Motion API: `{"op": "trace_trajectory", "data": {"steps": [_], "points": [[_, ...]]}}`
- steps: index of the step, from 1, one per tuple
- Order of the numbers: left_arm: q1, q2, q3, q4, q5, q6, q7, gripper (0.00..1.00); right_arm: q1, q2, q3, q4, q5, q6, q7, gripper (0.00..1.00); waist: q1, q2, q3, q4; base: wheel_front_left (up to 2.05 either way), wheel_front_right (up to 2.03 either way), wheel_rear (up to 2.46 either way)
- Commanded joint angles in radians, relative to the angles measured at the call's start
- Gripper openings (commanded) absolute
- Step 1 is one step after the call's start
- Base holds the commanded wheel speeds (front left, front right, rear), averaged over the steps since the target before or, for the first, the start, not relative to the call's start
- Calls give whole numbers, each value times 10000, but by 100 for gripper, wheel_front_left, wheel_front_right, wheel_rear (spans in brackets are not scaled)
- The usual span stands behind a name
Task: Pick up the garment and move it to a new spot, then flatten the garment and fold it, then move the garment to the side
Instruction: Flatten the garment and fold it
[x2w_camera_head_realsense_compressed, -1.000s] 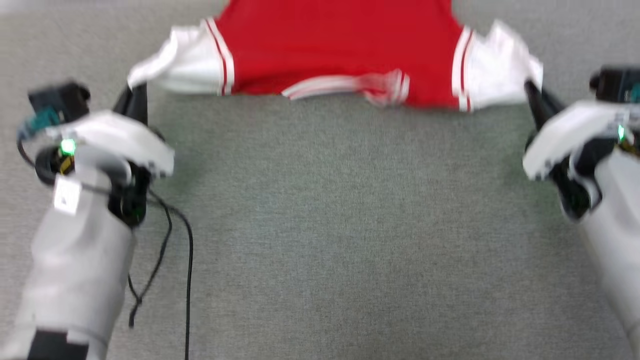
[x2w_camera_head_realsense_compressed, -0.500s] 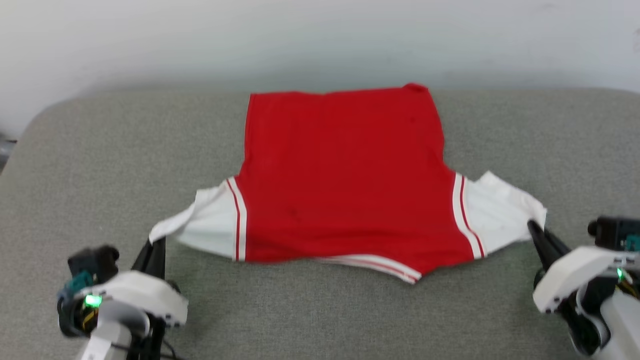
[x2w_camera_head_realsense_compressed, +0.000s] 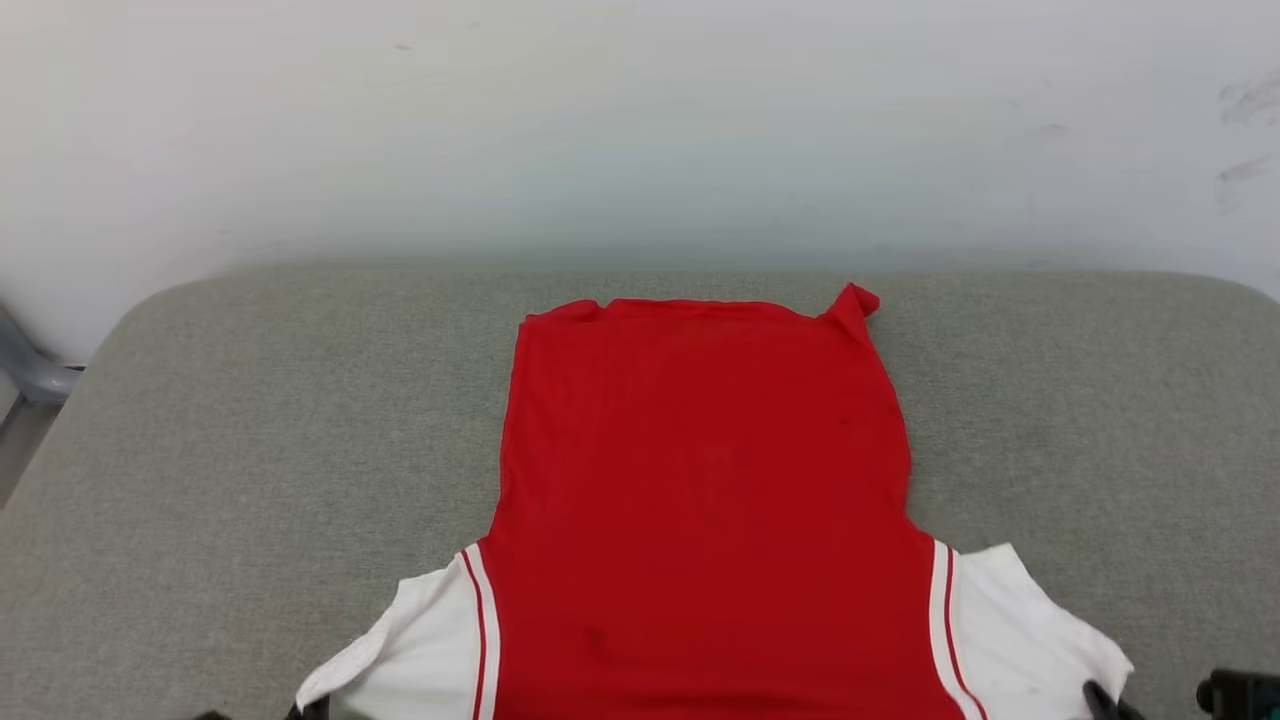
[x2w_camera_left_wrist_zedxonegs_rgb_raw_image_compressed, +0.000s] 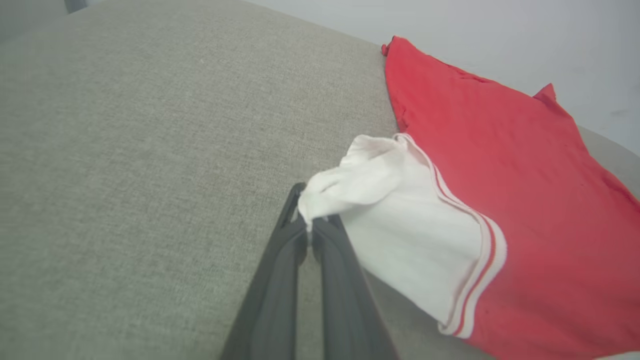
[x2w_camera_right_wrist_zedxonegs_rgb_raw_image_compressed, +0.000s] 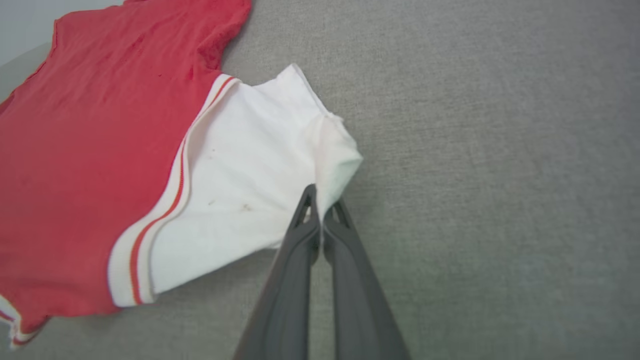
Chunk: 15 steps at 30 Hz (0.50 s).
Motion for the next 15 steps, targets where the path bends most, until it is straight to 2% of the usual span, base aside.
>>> {"op": "trace_trajectory", "data": {"steps": [1, 6, 12, 13, 14, 15], "points": [[334, 95, 48, -227, -35, 116, 44, 0, 432, 150, -265, -429, -311, -14, 212, 0, 3, -1, -38, 25, 0, 0, 0], [1086, 179, 29, -878, -51, 426, 278, 0, 1613, 850, -1023, -2023, -962, -14, 1268, 0, 3, -1, -94, 44, 0, 0, 0], [1045, 240, -171, -1270, 122, 486, 436, 0, 2204, 1141, -1332, -3184, -1654, -14, 2221, 0, 3, -1, -25, 131, 0, 0, 0], [940, 240, -218, -1320, 153, 469, 439, 0, 2120, 1171, -1359, -3298, -1734, -12, 2310, 7, 3, -1, -1, 152, 0, 0, 0], [852, 226, -257, -1362, 198, 457, 430, 0, 2000, 1185, -1346, -3386, -1764, -12, 2366, 36, 3, -1, 22, 169, 0, 0, 0], [781, 229, -318, -1416, 247, 455, 443, 0, 1833, 1214, -1323, -3469, -1733, -12, 2402, 90, 3, -1, 63, 191, 0, 0, 0]]}}
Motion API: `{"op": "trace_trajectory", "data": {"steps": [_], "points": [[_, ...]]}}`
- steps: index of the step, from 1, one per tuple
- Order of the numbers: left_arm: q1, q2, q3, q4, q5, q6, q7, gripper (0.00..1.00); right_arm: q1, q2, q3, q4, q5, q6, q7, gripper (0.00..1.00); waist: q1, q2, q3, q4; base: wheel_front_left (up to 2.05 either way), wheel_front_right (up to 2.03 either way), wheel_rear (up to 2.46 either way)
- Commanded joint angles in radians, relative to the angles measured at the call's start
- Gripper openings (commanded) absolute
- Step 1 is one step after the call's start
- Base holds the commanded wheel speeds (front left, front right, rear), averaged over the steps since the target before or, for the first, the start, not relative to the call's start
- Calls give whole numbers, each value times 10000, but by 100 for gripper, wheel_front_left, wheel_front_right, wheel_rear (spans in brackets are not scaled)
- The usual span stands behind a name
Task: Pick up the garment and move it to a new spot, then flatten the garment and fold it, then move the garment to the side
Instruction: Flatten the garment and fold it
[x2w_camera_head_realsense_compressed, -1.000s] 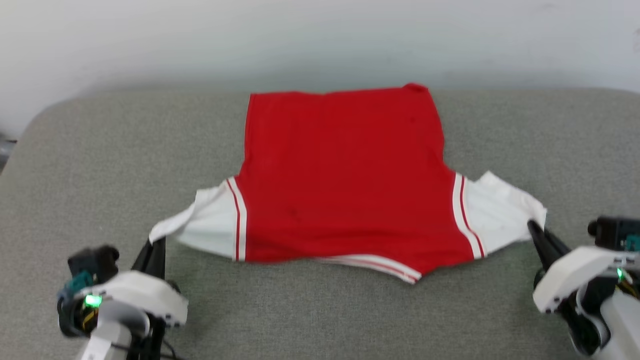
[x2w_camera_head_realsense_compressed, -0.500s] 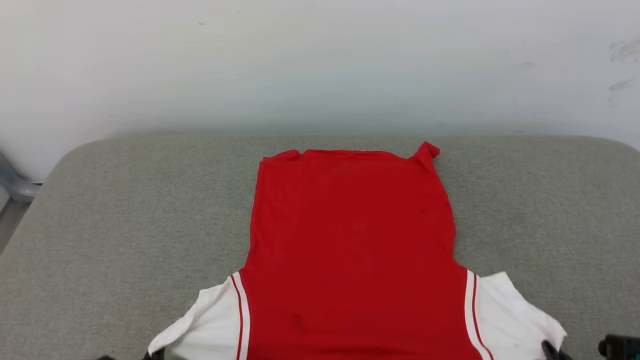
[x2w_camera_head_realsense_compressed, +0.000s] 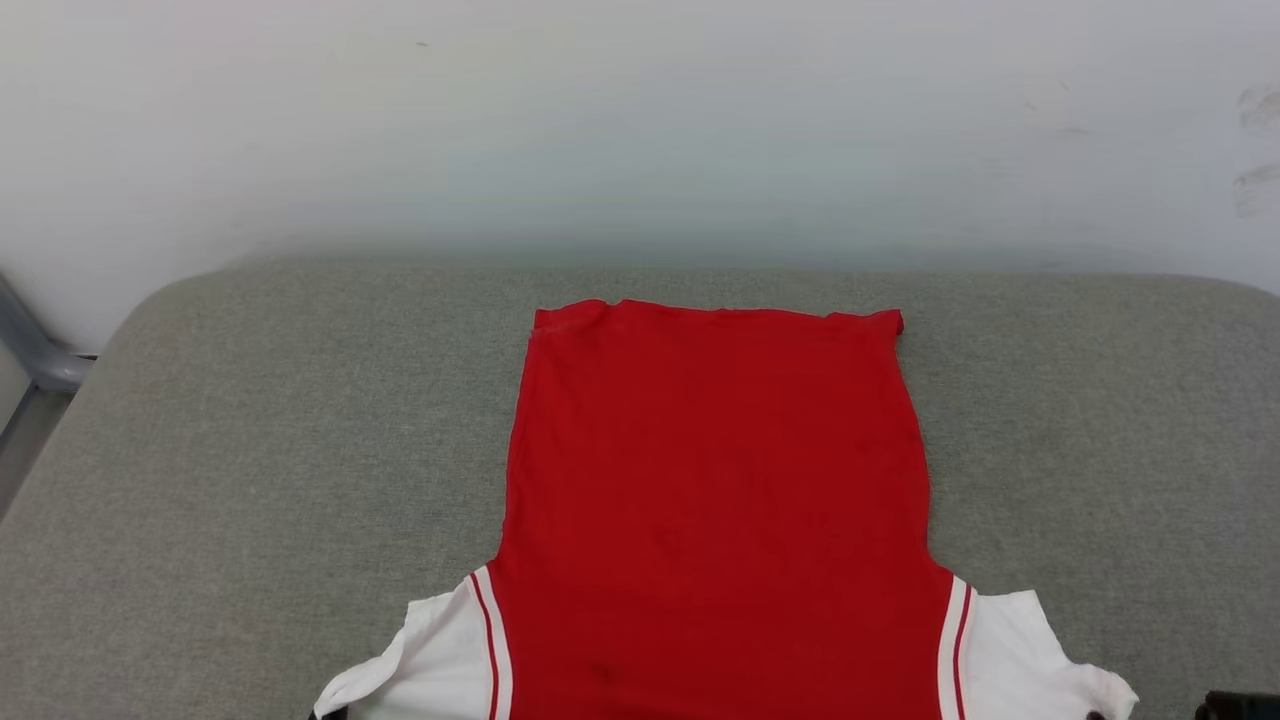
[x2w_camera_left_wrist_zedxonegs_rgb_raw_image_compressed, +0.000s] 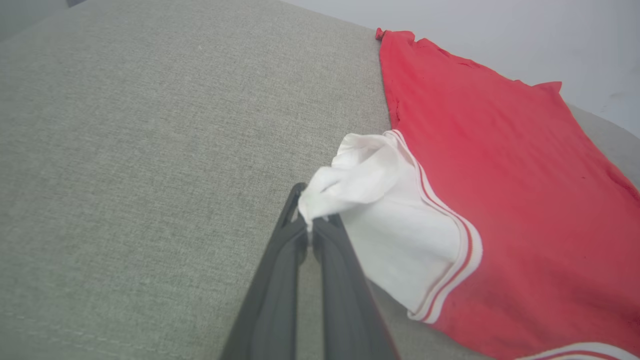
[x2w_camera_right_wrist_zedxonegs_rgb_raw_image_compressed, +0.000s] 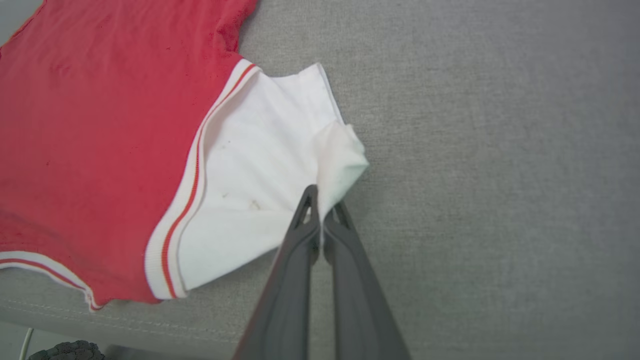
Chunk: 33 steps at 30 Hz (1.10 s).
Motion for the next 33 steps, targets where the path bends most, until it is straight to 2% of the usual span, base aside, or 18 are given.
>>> {"op": "trace_trajectory", "data": {"steps": [1, 5, 11, 12, 13, 16, 20, 26, 33], "points": [[-256, 4, -74, -123, 108, 3, -21, 0, -407, -3, -10, -170, -43, -10, -90, 100, 1, -1, 84, 52, 0, 0, 0], [-609, -46, -268, -241, 247, -114, -13, 0, -1306, 30, -310, -37, 79, -9, -373, 100, 1, -1, 283, 246, 0, 0, 0], [-1277, -112, -522, -538, 459, -231, -58, 0, -3313, -295, -592, 479, 82, -9, -820, 100, 1, -1, 1053, 605, 0, 0, 0], [-1456, -140, -581, -598, 499, -276, -70, 0, -3799, -391, -568, 723, 79, -9, -823, 100, 1, -1, 1264, 685, 0, 0, 0], [-2130, -232, -816, -669, 674, -484, -112, 0, -5399, -846, -350, 1555, -48, -9, -796, 100, 1, -1, 1965, 1003, 0, 0, 0], [-2833, -344, -1014, -565, 839, -687, -210, 0, -7022, -1119, -53, 2640, 22, -9, -639, 100, 1, -1, 2599, 1308, 0, 0, 0], [-3668, -592, -1254, -368, 959, -946, -393, 0, -9157, -1555, 339, 4378, 72, -7, 170, 100, 1, -1, 3332, 1703, 0, 0, 0], [-4375, -1004, -1584, -49, 1047, -1298, -723, 0, -11652, -1879, 496, 6578, 70, -7, 2137, 100, 1, -1, 4087, 2254, 0, 0, 0], [-4974, -1390, -1749, 334, 1063, -1668, -1031, 0, -13829, -2046, 697, 8308, -808, -7, 3569, 100, 1, -1, 5053, 2721, 0, 0, 0]]}}
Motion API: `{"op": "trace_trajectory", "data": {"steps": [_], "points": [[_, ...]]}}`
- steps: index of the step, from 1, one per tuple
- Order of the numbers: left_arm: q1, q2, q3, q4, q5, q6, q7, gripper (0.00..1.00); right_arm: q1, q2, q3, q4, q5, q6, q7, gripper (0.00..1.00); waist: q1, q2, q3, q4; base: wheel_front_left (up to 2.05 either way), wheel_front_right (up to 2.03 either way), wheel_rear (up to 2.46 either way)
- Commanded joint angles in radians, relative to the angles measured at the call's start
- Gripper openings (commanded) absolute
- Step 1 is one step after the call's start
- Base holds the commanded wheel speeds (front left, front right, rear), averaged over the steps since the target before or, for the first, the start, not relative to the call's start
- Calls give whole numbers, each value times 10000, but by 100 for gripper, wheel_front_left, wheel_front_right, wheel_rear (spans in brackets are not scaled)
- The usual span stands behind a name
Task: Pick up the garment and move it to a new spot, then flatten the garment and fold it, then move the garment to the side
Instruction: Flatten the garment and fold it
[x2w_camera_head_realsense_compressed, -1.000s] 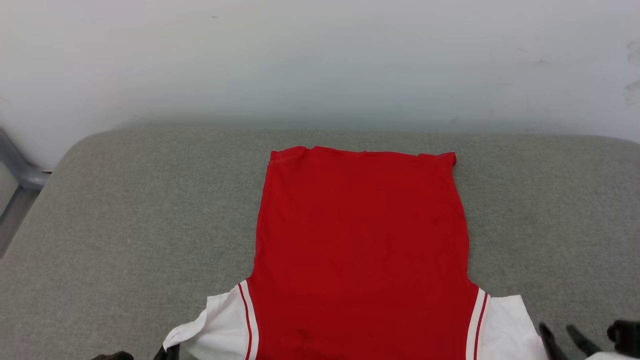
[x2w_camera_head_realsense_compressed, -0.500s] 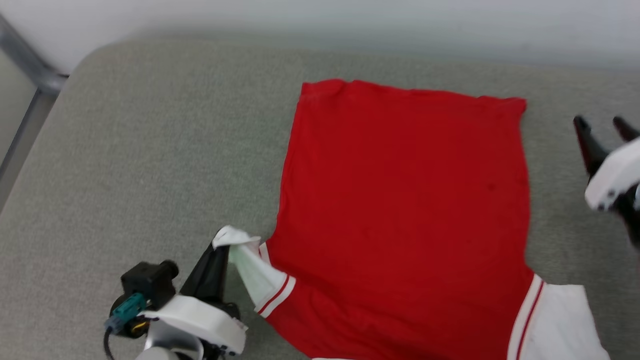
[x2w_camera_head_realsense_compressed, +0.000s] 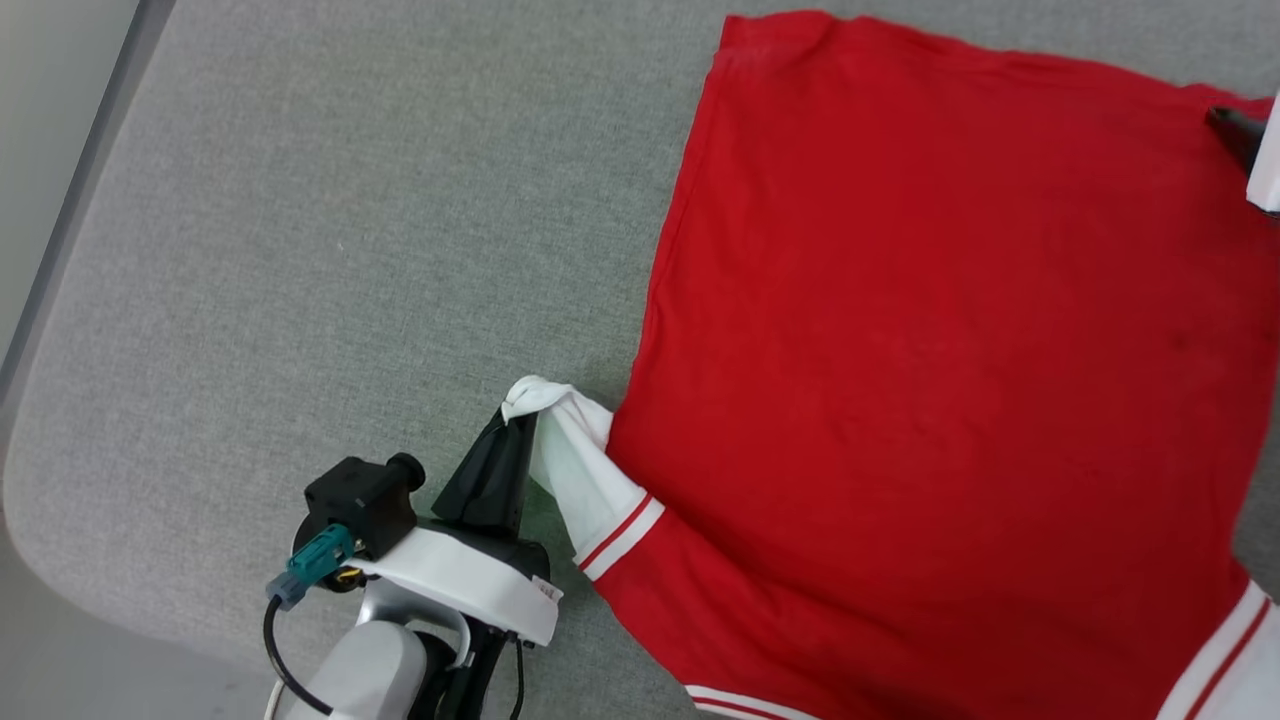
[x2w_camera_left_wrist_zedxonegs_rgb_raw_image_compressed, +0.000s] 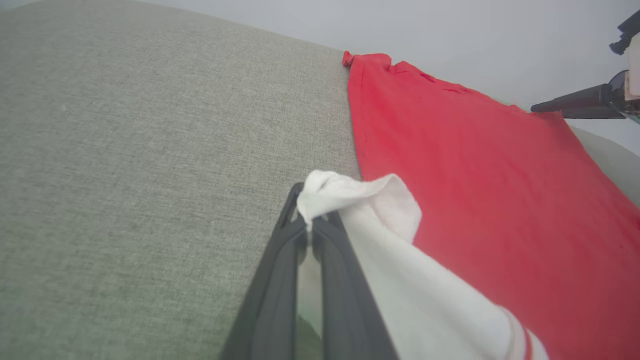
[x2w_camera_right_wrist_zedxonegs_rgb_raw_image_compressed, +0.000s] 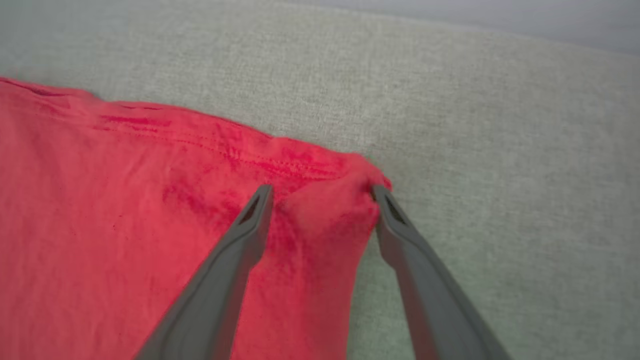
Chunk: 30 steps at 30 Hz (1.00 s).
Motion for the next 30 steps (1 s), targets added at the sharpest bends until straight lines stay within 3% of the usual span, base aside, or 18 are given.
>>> {"op": "trace_trajectory", "data": {"steps": [1, 7, 8, 9, 10, 17, 22, 30], "points": [[-172, -39, 0, 41, 61, -76, -80, 0, -176, -14, 53, 157, -93, -4, 81, 100, -2, 0, 285, 191, 0, 0, 0], [-351, -176, 0, 293, 68, -237, -185, 0, 100, 195, 196, 1660, -291, -4, 1739, 100, -2, 0, 474, 227, 0, 0, 0], [-366, -203, 0, 330, 64, -243, -201, 0, 174, 224, 110, 1938, -265, -4, 2079, 95, -2, 0, 473, 225, 0, 0, 0], [-376, -222, 4, 364, 62, -252, -203, 0, 212, 245, 85, 2079, -316, -5, 2250, 45, -2, 0, 469, 222, 0, 0, 0], [-377, -231, 12, 404, 60, -272, -220, 0, 210, 212, 18, 2159, -386, -5, 2304, 3, -2, 0, 465, 214, 0, 0, 0], [-258, -257, 38, 642, 21, -311, -245, 0, -59, 107, -224, 1986, -410, -8, 1904, 0, -2, 0, 45, 62, 0, 0, 0], [-17, -87, 149, 782, -71, -189, -203, 0, -124, -32, 177, 1363, -39, -8, 1597, 0, -2, 0, -622, -222, 0, 0, 0], [716, 335, 483, 733, -280, 217, 92, 0, 1623, -676, 1237, -541, 1547, -7, 994, 0, -2, 0, -1946, -822, 0, 0, 0]]}}
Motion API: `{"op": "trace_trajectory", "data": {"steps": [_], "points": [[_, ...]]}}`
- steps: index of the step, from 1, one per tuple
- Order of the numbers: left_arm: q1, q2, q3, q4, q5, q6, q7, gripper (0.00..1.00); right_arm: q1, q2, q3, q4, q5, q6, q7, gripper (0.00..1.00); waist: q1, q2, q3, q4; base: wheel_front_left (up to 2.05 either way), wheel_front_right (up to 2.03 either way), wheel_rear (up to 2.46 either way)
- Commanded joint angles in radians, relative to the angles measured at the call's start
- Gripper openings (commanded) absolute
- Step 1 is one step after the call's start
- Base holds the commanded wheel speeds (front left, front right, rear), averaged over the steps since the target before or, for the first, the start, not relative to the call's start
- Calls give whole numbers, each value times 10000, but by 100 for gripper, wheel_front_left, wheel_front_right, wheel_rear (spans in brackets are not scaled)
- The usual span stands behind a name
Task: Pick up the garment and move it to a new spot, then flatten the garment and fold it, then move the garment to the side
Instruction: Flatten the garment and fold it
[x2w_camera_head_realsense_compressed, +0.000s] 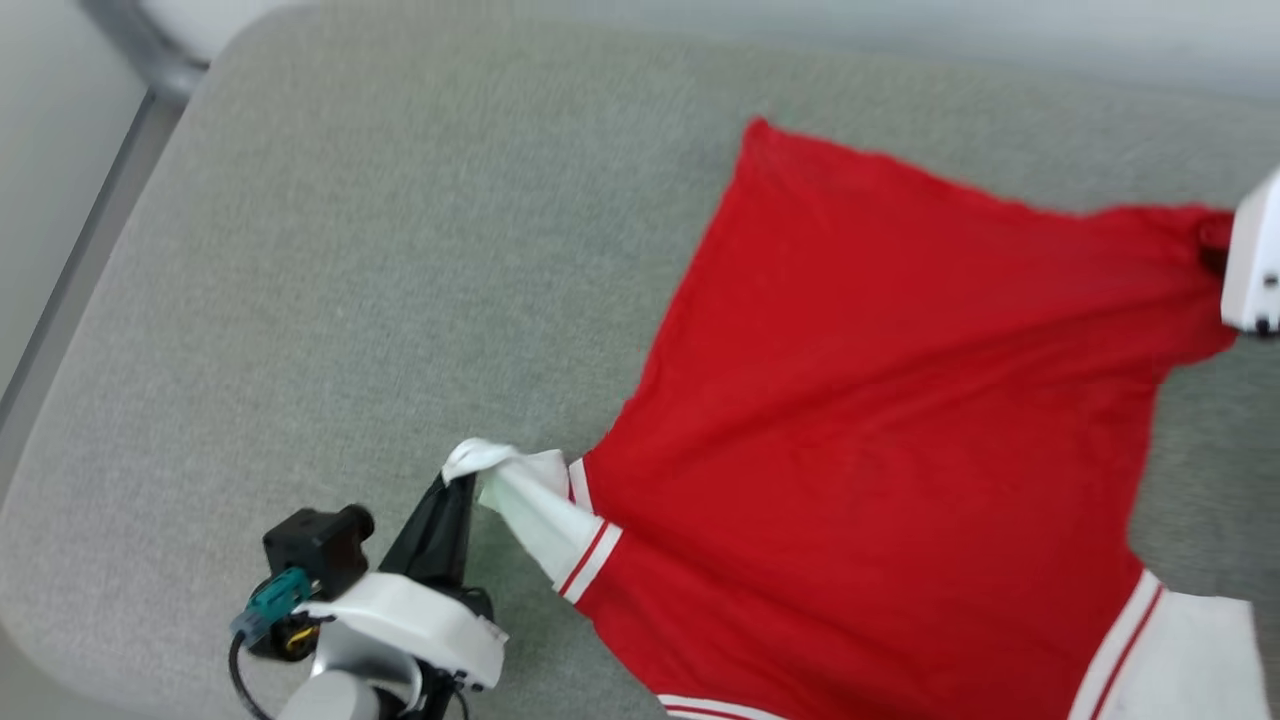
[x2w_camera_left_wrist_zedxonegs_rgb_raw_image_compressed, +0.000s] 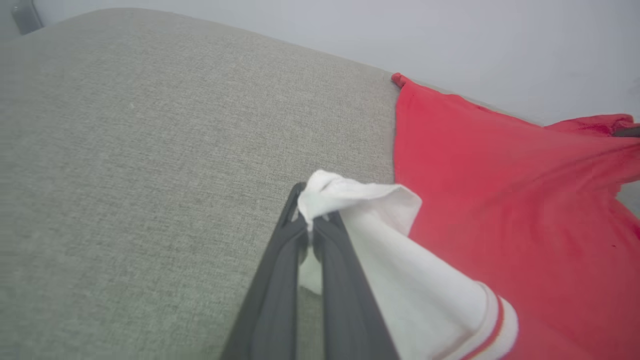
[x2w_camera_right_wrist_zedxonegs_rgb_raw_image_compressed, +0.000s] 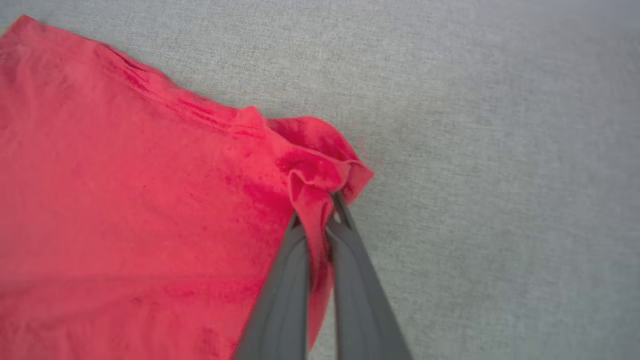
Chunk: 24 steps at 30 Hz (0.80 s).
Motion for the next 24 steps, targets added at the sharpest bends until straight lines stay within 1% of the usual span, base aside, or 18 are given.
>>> {"op": "trace_trajectory", "data": {"steps": [1, 4, 7, 9, 12, 14, 16, 19, 24], "points": [[190, 96, 70, -62, -44, 101, 55, 0, 565, -201, 40, -325, 295, -11, -139, 0, 0, -1, -608, -398, 0, 0, 0], [600, 271, 235, -184, -165, 302, 221, 0, 1869, -523, 62, -1234, 871, -11, -346, 0, 0, -1, -1128, -641, 0, 0, 0], [999, 451, 345, -361, -280, 500, 419, 0, 3354, -749, -206, -2206, 1307, -11, -496, 0, 0, -1, -1562, -864, 0, 0, 0], [1255, 537, 418, -458, -364, 574, 507, 0, 4382, -798, -495, -2906, 1435, -9, -621, 0, 0, -1, -1815, -1018, 0, 0, 0], [1634, 697, 482, -572, -452, 661, 657, 0, 6010, -540, -1183, -3836, 1461, -9, -649, 0, 0, -1, -2204, -1239, 0, 0, 0], [1858, 767, 502, -652, -516, 717, 770, 0, 7103, -240, -1695, -4424, 1470, -9, -577, 0, 0, -1, -2443, -1356, 0, 0, 0], [2094, 834, 523, -704, -556, 803, 879, 0, 8134, 43, -2233, -5036, 1244, -11, -521, 0, 0, -1, -2672, -1455, 0, 0, 0], [2428, 938, 561, -733, -674, 907, 1072, 0, 9620, 803, -2886, -5952, 988, -9, -312, 0, 0, -1, -2932, -1590, 0, 0, 0], [2758, 1039, 553, -761, -791, 1025, 1285, 0, 11662, 2425, -3831, -7117, 501, -9, 18, 0, 0, -1, -3179, -1682, 0, 0, 0]]}}
